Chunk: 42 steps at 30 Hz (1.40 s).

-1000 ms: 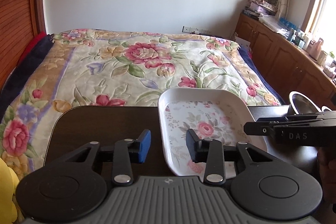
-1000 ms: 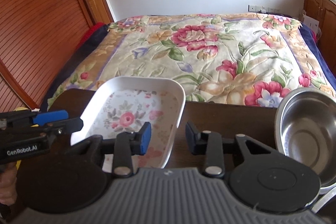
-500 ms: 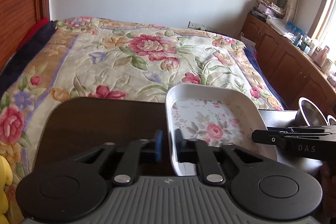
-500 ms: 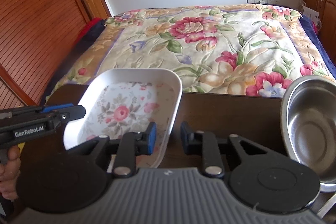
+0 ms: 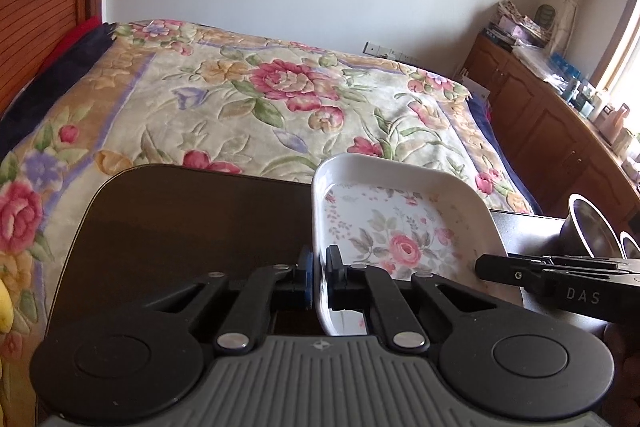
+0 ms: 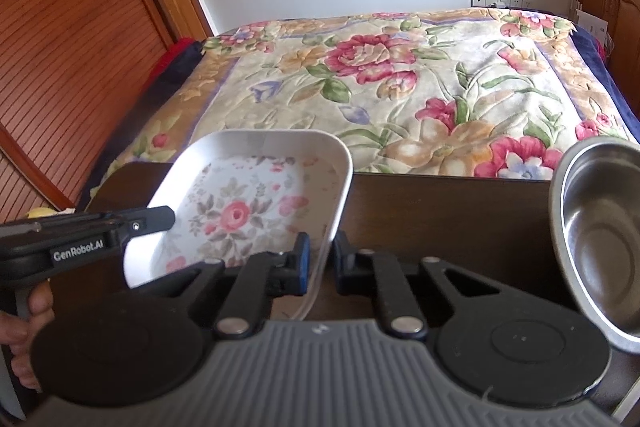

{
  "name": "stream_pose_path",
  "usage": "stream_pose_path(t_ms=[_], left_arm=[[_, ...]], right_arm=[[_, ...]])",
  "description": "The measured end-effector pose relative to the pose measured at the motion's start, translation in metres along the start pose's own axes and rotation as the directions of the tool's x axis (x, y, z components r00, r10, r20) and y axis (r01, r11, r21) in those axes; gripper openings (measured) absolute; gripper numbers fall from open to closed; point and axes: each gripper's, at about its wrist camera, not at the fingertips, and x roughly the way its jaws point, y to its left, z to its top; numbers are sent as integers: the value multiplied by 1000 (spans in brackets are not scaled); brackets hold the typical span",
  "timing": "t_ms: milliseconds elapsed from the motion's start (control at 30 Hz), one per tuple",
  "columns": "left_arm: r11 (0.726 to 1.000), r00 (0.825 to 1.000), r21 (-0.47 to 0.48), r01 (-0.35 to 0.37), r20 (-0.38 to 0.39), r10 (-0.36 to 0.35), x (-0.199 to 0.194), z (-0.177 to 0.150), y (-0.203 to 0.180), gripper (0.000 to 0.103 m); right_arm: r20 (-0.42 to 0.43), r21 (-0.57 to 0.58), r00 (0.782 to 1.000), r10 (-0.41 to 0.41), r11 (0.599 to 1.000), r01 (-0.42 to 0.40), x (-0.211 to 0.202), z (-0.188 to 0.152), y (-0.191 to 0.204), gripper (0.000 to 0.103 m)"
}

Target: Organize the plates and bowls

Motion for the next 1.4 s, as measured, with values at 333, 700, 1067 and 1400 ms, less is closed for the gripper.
stream_pose_path(t_ms=[333,700,1067,1400], left_arm=[[999,1000,-35,12,15,-11,-25,-14,9,6],[1000,999,-21,-9,52,10,-52,-28,4,6],[1000,995,18,-25,102,23,-96,-39,-16,6],[999,988,35,-16,151,11,-140,-60,-36,6]], right_arm=[[1,18,999,47,999,-47,-4,-8,1,14],[18,9,995,96,995,-96,-19,-19,6,12],[57,-26,991,125,992,-123,-50,-29,9,12],[102,-38,983,155,988,-152,-88,-43,6,12]])
